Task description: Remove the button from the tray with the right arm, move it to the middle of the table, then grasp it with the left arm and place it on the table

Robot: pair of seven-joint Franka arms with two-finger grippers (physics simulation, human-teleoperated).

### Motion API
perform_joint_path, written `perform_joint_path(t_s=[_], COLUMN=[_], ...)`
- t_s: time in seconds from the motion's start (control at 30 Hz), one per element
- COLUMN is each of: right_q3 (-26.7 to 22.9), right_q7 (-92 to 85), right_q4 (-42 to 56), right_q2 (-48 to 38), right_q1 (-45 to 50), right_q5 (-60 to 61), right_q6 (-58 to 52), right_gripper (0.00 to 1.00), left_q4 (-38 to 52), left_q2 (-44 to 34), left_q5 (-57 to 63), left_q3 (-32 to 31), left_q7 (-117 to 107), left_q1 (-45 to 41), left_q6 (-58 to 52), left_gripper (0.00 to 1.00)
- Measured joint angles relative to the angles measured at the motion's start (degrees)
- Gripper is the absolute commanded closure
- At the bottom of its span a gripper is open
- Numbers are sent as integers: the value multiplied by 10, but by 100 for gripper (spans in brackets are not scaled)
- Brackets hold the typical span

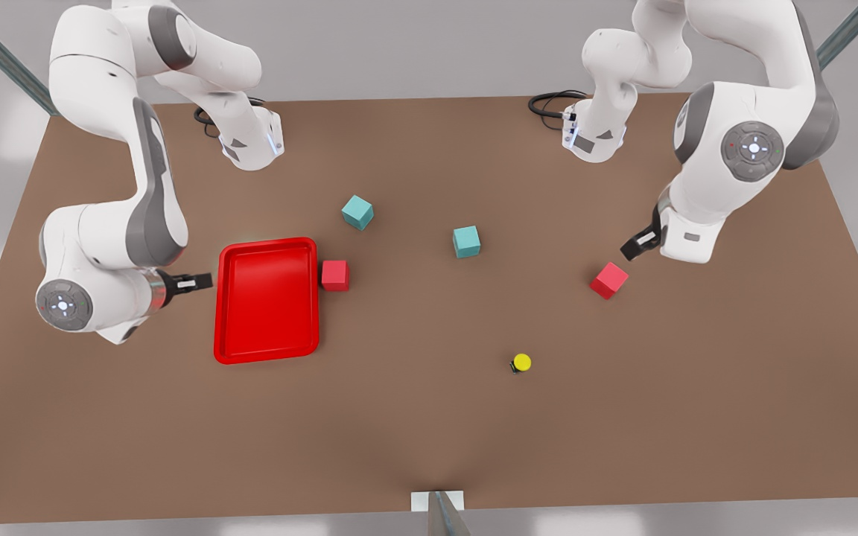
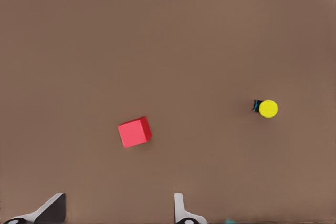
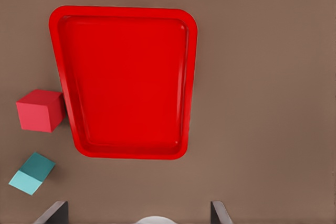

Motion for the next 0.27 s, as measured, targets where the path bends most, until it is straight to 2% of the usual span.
perform_joint_path(t_s=[0.27], right_q3=[1], right_q7=[-2], right_q4=[6], right_q2=[5], right_q1=[4], right_q5=[-15], right_q6=[-7], right_gripper=[0], left_q4=[-1], left_q2=[-1], left_q5=[1], left_q3=[0], left_q7=[179], left_q1=[-2], left_q6=[20], left_gripper=[0])
